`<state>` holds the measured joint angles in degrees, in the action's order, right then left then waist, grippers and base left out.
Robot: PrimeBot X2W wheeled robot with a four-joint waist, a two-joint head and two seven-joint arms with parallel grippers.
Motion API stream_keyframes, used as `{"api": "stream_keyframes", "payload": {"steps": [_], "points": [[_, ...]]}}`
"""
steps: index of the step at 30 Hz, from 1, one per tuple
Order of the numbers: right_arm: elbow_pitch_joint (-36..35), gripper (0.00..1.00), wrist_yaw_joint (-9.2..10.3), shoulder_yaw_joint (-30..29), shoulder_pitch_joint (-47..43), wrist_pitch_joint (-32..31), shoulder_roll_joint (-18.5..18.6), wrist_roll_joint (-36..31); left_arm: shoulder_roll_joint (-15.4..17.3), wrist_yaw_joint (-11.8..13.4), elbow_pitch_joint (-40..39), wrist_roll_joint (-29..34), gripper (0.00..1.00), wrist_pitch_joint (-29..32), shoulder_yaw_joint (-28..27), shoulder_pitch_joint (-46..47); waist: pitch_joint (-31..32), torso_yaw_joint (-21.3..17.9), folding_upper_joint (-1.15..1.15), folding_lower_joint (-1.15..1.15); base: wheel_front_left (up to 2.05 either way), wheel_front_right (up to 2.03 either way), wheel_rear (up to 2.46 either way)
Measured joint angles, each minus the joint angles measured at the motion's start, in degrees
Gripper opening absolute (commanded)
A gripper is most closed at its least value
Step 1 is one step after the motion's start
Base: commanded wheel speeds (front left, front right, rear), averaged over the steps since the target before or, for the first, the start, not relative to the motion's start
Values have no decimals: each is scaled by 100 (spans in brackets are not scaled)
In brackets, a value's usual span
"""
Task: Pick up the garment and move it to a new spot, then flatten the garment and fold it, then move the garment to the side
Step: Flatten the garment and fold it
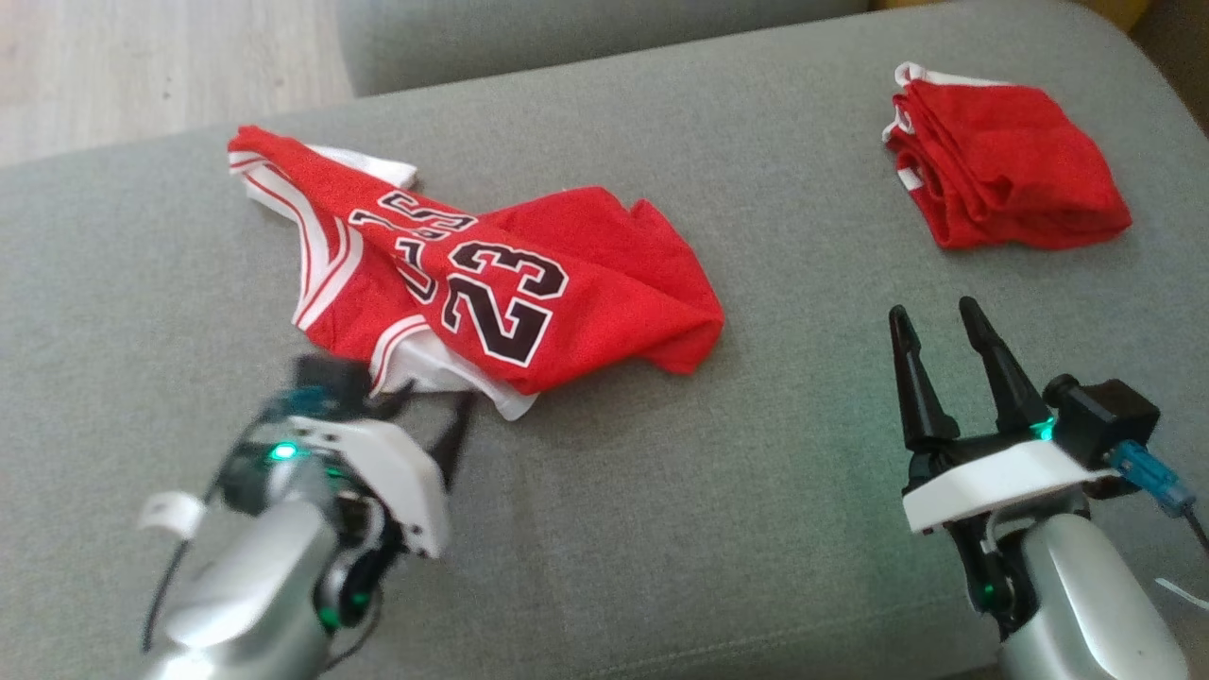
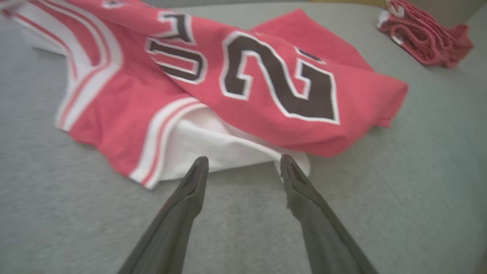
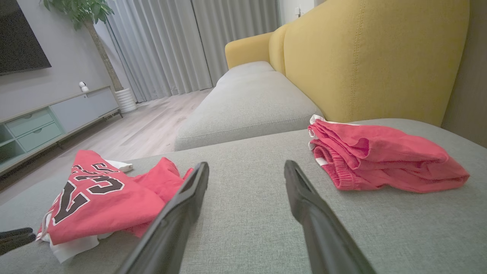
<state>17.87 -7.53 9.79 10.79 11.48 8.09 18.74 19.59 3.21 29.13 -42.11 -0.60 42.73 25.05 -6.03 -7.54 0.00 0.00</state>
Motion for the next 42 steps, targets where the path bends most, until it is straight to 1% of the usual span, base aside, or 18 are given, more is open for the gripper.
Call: {"api": "stream_keyframes", "payload": {"steps": [3,6,11,15,16,17,20,23,25,27,31,36,38,40,41,42], "points": [[-58,100,0,-29,10,-23,9,0,-69,208,-268,86,100,278,242,-21,-110,-26,0,0,0,0,0],[-75,100,0,-34,15,-23,9,0,-156,444,-269,297,100,423,396,-4,-199,-66,0,0,0,0,0],[-80,100,0,-26,27,-40,8,0,-346,545,-51,378,100,643,542,77,-296,-166,0,0,0,0,0],[-78,100,0,-27,30,-38,7,0,-439,569,175,349,100,646,490,287,-336,-210,0,0,0,0,0],[-75,100,0,-26,32,-37,7,0,-469,560,248,316,65,633,482,335,-334,-214,0,0,0,0,0],[-71,100,0,-26,32,-37,5,0,-501,537,294,288,0,592,465,361,-329,-216,0,0,0,0,0],[-36,100,0,-68,32,-31,2,0,-554,447,348,208,0,452,449,371,-277,-169,0,0,0,0,0],[-1,100,0,-100,29,-9,-1,0,-497,434,256,203,0,457,446,362,-208,-83,0,0,0,0,0],[12,100,0,-113,20,-4,-4,0,-382,444,10,203,0,520,448,337,-154,-4,0,0,0,0,0],[33,100,0,-126,15,-3,-7,0,-193,497,-354,154,0,627,431,289,-92,82,0,0,0,0,0],[33,100,0,-153,4,11,-7,0,404,642,-1371,82,0,1060,350,4,5,264,0,0,0,0,0],[21,100,0,-198,-45,11,-7,0,1310,1076,-2675,70,0,1633,263,-436,48,430,0,0,0,0,0],[15,100,0,-207,-113,3,-7,0,1662,1243,-3185,136,0,1938,258,-530,42,462,0,0,0,0,0],[15,100,0,-212,-127,-14,-5,0,1993,1347,-3621,196,0,2325,283,-607,27,475,0,0,0,0,0],[15,100,0,-212,-127,-14,-5,0,1993,1347,-3621,196,0,2325,283,-607,27,475,0,0,0,0,0],[13,100,0,-212,-126,-14,-5,0,2118,1393,-3793,196,0,2514,304,-661,19,476,0,0,0,0,0]]}}
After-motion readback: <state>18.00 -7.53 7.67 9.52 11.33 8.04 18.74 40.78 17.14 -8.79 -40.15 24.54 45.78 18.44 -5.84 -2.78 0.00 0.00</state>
